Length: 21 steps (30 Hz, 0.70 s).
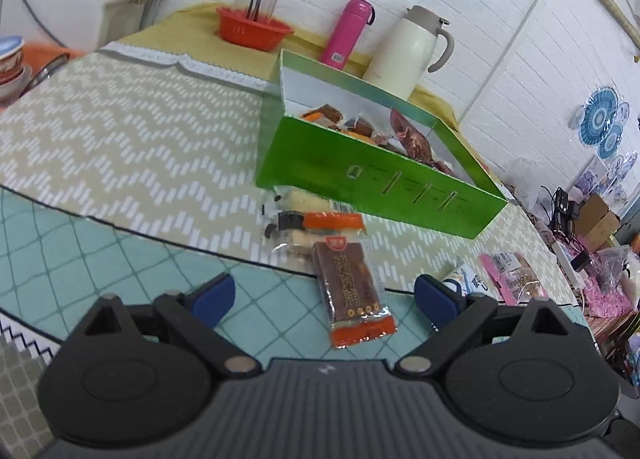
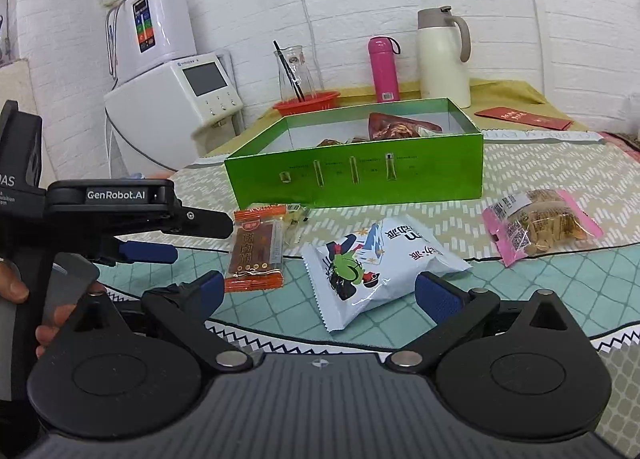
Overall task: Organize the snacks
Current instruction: 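Grasp a red-labelled pork jerky packet with the right gripper while the left grasps a brown packet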
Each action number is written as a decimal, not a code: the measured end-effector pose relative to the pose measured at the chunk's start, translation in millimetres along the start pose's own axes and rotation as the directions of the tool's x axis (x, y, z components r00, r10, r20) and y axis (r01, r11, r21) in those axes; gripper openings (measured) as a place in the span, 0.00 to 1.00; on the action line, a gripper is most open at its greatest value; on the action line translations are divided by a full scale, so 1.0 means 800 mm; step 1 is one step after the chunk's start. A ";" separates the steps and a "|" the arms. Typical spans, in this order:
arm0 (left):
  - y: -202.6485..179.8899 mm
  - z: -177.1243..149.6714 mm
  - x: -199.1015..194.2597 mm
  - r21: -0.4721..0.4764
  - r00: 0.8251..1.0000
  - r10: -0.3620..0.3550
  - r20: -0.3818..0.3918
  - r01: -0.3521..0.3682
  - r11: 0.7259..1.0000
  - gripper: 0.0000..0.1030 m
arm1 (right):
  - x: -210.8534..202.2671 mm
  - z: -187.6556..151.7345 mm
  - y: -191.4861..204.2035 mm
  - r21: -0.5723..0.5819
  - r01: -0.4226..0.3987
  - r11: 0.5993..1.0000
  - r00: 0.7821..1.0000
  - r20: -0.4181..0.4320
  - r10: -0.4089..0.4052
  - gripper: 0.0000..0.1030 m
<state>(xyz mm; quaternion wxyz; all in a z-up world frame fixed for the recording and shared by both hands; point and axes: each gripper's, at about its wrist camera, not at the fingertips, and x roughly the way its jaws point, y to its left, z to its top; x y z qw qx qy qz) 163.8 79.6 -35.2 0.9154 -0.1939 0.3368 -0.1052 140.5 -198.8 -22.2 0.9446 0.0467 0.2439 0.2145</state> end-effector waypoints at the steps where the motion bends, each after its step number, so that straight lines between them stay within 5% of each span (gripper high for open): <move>1: 0.003 0.001 -0.001 -0.006 1.000 0.000 0.002 0.000 1.000 0.93 | 0.003 0.001 0.007 -0.021 -0.007 1.000 1.000 -0.002 0.007 1.00; 6: 0.014 0.008 -0.017 0.006 0.999 0.012 0.050 -0.012 1.000 0.93 | 0.027 0.003 0.038 -0.114 -0.100 0.989 0.994 -0.046 0.095 1.00; 21: 0.046 0.020 0.003 -0.002 0.992 0.121 0.024 -0.121 0.993 0.93 | 0.104 0.015 0.064 -0.171 -0.026 0.985 0.989 -0.148 0.000 1.00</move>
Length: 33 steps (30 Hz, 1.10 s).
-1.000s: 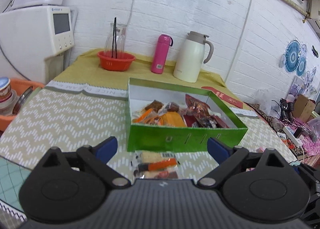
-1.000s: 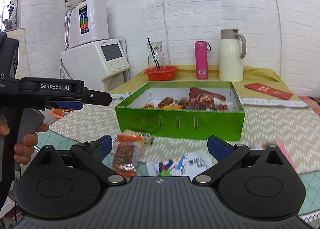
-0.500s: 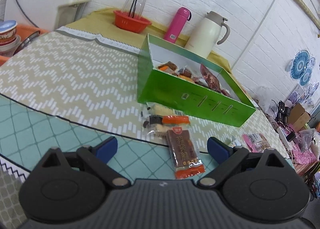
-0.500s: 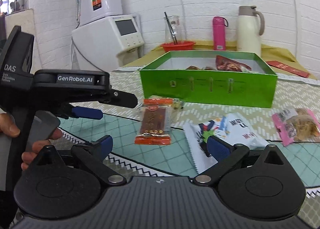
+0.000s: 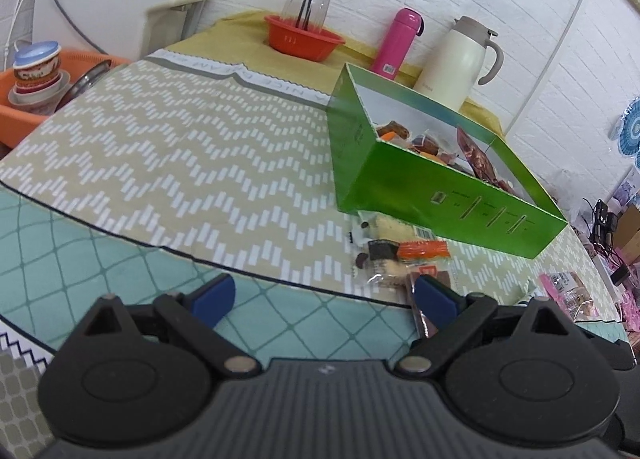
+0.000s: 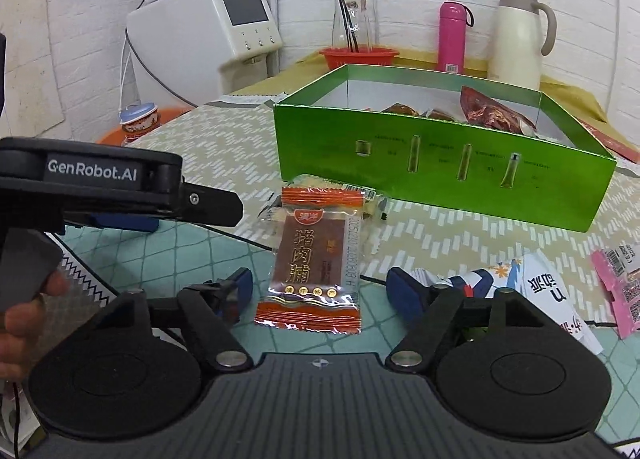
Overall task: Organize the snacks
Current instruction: 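Grasp a red-labelled pork jerky packet with the right gripper while the left grasps a brown packet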
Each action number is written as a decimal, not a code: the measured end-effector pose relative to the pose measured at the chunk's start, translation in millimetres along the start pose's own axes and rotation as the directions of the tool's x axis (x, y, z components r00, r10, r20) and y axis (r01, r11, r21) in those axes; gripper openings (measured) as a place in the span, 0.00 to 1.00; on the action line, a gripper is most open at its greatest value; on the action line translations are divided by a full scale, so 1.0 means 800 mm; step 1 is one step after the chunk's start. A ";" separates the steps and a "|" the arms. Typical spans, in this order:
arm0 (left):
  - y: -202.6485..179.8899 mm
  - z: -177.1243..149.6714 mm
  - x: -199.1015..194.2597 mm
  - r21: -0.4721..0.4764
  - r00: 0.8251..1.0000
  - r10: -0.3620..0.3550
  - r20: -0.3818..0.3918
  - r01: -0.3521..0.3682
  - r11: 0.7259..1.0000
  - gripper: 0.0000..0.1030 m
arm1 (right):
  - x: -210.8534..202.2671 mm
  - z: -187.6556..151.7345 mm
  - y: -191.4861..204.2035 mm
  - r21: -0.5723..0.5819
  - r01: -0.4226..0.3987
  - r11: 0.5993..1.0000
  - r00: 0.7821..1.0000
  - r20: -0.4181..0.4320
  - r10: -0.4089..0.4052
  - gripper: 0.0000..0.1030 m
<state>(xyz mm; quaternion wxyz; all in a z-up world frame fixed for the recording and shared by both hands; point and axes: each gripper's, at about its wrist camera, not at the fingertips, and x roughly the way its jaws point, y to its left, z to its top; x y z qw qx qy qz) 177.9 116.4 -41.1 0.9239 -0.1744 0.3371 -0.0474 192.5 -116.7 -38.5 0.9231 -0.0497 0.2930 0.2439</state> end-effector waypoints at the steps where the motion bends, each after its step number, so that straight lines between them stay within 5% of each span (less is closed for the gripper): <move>1: -0.001 0.001 0.001 0.002 1.000 0.002 0.001 -0.002 1.000 0.93 | -0.002 -0.001 -0.001 -0.009 0.020 1.000 1.000 0.003 -0.020 0.89; 9: -0.007 0.001 0.005 0.022 1.000 0.012 -0.004 -0.012 1.000 0.93 | -0.015 -0.009 -0.018 0.028 0.042 0.999 0.999 0.012 -0.042 0.86; 17: -0.016 -0.001 0.004 0.041 1.000 0.018 -0.016 -0.017 0.999 0.93 | -0.018 -0.011 -0.025 0.077 -0.003 0.997 1.000 0.024 0.001 0.95; 22: -0.029 -0.002 -0.006 0.052 0.996 -0.081 -0.025 0.082 0.995 0.93 | -0.025 -0.012 -0.020 0.038 -0.014 0.999 1.000 0.000 0.014 0.88; 26: -0.051 -0.008 -0.004 0.081 0.976 -0.206 -0.068 0.211 0.974 0.93 | -0.033 -0.020 -0.019 0.036 -0.035 0.999 0.999 0.003 0.035 0.88; 30: -0.069 -0.015 0.007 0.108 0.969 -0.226 -0.103 0.237 0.965 0.86 | -0.037 -0.024 -0.019 0.041 -0.037 0.998 0.999 0.012 0.036 0.88; 33: -0.074 -0.015 0.019 0.101 0.965 -0.232 -0.125 0.245 0.964 0.66 | -0.038 -0.025 -0.017 0.033 -0.034 0.999 0.999 0.012 0.033 0.88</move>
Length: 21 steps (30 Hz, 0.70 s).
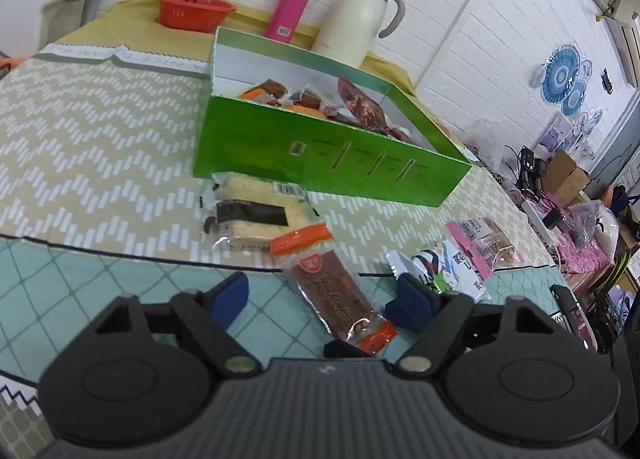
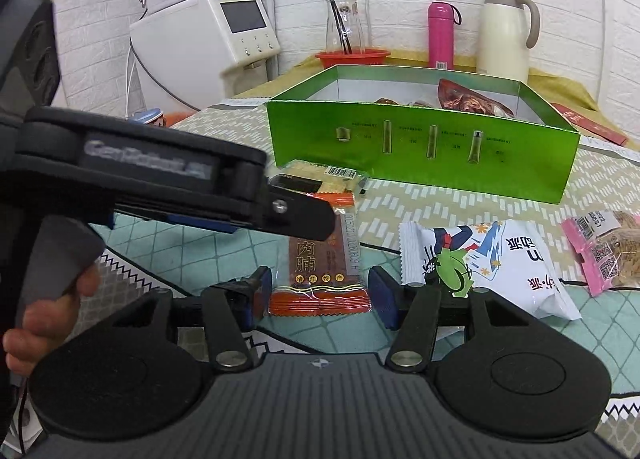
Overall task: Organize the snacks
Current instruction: 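Grasp a red-labelled pork jerky packet with the right gripper while the left grasps a brown packet, then carry both held packets up and over the green box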
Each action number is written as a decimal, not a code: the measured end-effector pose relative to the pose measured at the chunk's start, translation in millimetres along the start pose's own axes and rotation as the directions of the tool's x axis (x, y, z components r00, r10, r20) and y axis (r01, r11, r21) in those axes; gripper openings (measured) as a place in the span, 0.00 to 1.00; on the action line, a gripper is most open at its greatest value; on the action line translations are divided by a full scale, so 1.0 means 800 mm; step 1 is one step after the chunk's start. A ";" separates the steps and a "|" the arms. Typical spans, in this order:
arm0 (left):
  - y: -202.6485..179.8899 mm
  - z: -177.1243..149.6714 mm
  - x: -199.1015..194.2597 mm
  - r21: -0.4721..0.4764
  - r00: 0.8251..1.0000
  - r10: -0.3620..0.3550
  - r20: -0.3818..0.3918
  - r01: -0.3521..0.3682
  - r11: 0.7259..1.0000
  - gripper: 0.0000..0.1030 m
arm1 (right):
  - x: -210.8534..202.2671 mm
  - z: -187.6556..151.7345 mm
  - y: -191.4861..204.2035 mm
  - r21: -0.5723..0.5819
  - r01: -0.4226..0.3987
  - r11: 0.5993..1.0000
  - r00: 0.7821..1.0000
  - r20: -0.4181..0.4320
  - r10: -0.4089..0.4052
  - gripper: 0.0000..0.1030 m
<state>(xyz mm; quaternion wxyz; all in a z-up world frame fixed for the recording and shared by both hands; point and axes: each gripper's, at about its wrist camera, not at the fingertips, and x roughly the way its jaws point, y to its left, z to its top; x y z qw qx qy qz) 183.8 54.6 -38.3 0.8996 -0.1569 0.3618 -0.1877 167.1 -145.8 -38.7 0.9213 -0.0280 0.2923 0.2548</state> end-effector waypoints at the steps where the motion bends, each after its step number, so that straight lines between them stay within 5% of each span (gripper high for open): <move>1: 0.000 0.000 0.005 -0.004 1.000 -0.007 -0.011 0.007 1.000 0.60 | 0.000 -0.001 0.001 -0.003 0.002 1.000 1.000 0.001 -0.002 0.88; 4: -0.006 0.000 0.012 0.021 1.000 0.004 -0.008 -0.003 1.000 0.56 | -0.001 -0.002 0.003 -0.014 0.006 1.000 1.000 0.005 -0.006 0.89; 7: -0.011 0.000 0.016 0.043 1.000 0.007 -0.014 -0.006 0.999 0.34 | 0.001 -0.002 0.004 -0.014 0.007 1.000 1.000 0.008 -0.007 0.91; 13: -0.011 -0.003 0.017 0.060 1.000 0.024 -0.007 -0.023 0.998 0.12 | 0.002 -0.006 0.010 -0.064 0.036 0.997 0.999 0.016 -0.035 0.89; 17: -0.011 -0.004 0.017 0.044 1.000 0.022 -0.001 -0.022 0.999 0.14 | 0.000 -0.007 0.007 -0.058 0.030 0.998 0.999 0.022 -0.029 0.88; 19: -0.008 -0.003 0.019 0.012 1.000 -0.002 0.007 0.002 1.000 0.48 | 0.000 -0.007 0.005 -0.047 0.024 0.999 0.999 0.025 -0.023 0.87; 21: -0.008 -0.001 0.021 0.004 1.000 -0.013 0.019 0.013 1.000 0.60 | -0.002 -0.008 0.004 -0.036 0.016 0.999 0.999 0.029 -0.014 0.87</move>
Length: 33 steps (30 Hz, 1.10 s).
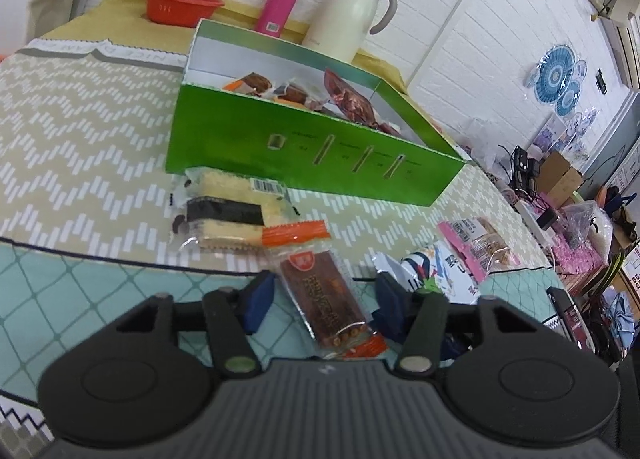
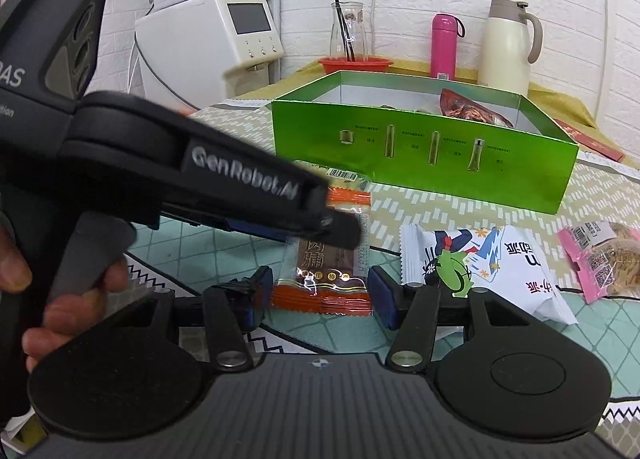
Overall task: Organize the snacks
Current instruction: 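Carry both held packets up and over the green box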
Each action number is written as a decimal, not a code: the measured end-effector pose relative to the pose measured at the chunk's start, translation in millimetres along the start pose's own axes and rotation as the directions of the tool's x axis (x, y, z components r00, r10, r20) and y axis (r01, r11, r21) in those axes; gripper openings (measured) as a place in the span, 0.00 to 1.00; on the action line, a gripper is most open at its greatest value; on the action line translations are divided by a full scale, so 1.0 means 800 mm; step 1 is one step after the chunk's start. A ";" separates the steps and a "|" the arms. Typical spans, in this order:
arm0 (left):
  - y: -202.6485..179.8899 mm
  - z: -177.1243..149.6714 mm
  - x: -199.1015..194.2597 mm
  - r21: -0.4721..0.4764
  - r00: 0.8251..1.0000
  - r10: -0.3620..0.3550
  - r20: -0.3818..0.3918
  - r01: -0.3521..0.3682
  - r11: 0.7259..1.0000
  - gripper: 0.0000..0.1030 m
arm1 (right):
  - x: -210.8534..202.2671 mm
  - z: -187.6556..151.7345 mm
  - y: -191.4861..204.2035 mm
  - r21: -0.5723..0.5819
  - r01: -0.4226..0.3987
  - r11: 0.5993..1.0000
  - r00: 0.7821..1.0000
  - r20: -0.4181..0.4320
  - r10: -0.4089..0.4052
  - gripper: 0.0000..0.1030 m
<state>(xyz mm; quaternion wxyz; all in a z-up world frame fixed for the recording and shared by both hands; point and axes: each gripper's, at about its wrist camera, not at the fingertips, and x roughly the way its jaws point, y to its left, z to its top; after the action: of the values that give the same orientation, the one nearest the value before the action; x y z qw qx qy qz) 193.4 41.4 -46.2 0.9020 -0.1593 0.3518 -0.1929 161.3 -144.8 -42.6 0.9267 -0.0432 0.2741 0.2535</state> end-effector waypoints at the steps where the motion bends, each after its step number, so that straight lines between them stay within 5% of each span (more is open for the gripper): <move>1: -0.004 0.000 0.002 0.014 1.000 0.019 0.007 -0.019 1.000 0.60 | -0.001 -0.001 0.000 0.004 -0.004 1.000 1.000 0.002 0.004 0.87; 3: -0.010 0.001 0.006 0.045 0.999 0.041 0.014 -0.042 0.998 0.60 | -0.001 -0.001 -0.001 0.010 -0.011 1.000 1.000 0.006 0.011 0.87; 7: -0.014 0.003 0.010 0.054 0.998 0.065 0.006 -0.065 0.996 0.22 | -0.002 -0.002 -0.005 0.037 -0.027 0.999 0.999 0.018 0.027 0.86; 19: -0.026 0.019 -0.019 0.080 0.997 0.030 0.077 -0.036 0.996 0.12 | -0.021 0.010 -0.008 0.055 -0.054 0.997 0.995 0.087 0.049 0.84; 33: -0.026 0.129 0.004 0.096 0.985 -0.042 0.167 0.026 0.995 0.10 | 0.014 0.112 -0.051 0.069 -0.060 0.996 0.982 0.181 0.047 0.84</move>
<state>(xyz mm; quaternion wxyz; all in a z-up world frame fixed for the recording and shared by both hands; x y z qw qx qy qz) 262.8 37.5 33.0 0.9316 -0.1386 0.2619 -0.2105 232.9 -155.9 24.7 0.9414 0.0214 0.1999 0.2708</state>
